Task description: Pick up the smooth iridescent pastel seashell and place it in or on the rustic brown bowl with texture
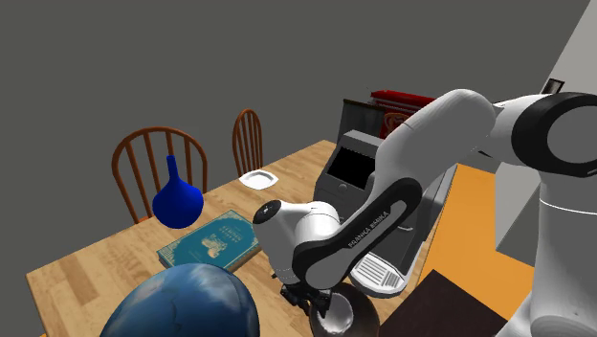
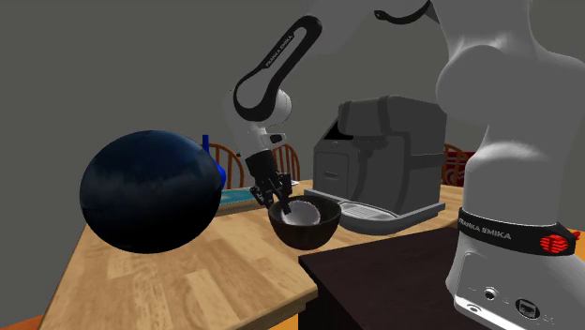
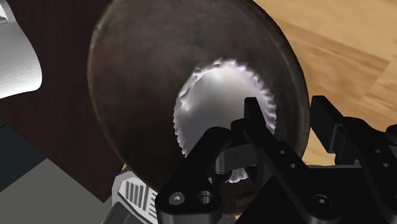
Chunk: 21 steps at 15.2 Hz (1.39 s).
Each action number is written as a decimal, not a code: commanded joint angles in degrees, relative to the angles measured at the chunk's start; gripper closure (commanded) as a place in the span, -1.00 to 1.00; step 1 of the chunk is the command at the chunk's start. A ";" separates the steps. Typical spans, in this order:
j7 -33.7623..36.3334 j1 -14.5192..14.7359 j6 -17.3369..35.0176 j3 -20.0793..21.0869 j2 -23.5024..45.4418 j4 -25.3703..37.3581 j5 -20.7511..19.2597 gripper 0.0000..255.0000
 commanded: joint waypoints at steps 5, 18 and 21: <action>-0.38 -0.24 -0.55 0.31 -0.70 -0.01 0.52 1.00; -5.21 -2.75 -8.05 3.46 -9.33 1.41 7.00 1.00; -6.29 -3.17 -9.93 3.91 -11.16 2.05 8.33 1.00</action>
